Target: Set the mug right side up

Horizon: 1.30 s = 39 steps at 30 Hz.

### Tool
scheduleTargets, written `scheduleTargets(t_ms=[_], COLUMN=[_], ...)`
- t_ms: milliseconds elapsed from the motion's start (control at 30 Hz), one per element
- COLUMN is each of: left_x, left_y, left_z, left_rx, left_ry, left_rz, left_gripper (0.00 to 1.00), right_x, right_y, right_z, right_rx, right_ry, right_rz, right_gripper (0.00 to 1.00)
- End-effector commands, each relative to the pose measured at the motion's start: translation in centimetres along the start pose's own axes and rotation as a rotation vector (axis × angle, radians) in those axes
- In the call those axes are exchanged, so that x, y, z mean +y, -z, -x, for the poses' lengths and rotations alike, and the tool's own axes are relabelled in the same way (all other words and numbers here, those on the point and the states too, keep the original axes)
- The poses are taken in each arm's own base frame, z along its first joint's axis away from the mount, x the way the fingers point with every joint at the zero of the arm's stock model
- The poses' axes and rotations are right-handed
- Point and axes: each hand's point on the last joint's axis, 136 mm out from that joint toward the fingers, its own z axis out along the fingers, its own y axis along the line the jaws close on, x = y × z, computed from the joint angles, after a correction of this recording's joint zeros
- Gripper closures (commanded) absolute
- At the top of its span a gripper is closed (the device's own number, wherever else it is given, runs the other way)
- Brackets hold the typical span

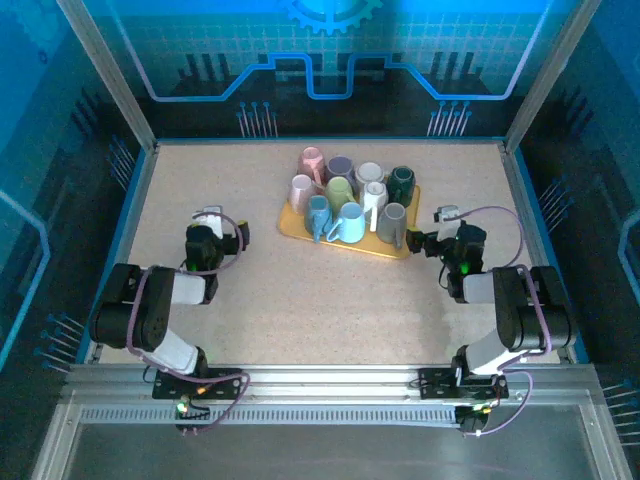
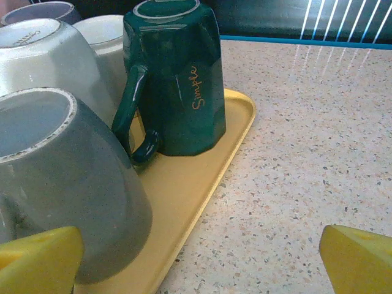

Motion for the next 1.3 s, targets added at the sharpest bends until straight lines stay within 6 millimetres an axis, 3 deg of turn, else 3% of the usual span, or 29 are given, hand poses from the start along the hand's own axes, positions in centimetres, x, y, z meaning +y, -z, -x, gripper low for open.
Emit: scheduleTargets(t_ms=[0, 700, 800, 900, 1000, 1133, 1200, 1267], left_x=[-0.1, -0.3, -0.4, 0.0, 0.2, -3.0, -4.5, -6.5], left_y=[-0.1, 0.0, 0.1, 1.4, 3.1, 7.3, 9.9, 12.7], left_z=[1.1, 1.0, 1.1, 2.7, 5.7, 12.8, 15.3, 16.8], left_rx=[-0.040, -0.042, -0.046, -0.064, -0.101, -0.280, -0.311, -0.301], left_ry=[0.008, -0.005, -0.009, -0.005, -0.018, -0.041, -0.017, 0.025], left_rz=[0.005, 0.007, 0.005, 0.032, 0.085, -0.030, -0.092, -0.179], left_gripper=[0.01, 0.01, 0.01, 0.01, 0.01, 0.01, 0.01, 0.01], right_x=[0.3, 0.8, 1.3, 0.9, 3.2, 5.4, 6.9, 8.9], right_y=[-0.2, -0.1, 0.8, 2.9, 3.6, 7.2, 9.6, 11.5], right_z=[1.3, 1.4, 1.8, 3.0, 5.3, 11.4, 13.9, 15.0], right_rx=[-0.034, -0.041, -0.099, -0.149, -0.113, -0.300, -0.382, -0.387], right_ry=[0.027, 0.034, 0.047, 0.044, 0.118, 0.071, 0.029, -0.037], right_rz=[0.015, 0.049, 0.078, 0.024, 0.096, 0.103, 0.123, 0.164], right_gripper=[0.00, 0.00, 0.00, 0.00, 0.00, 0.00, 0.00, 0.00])
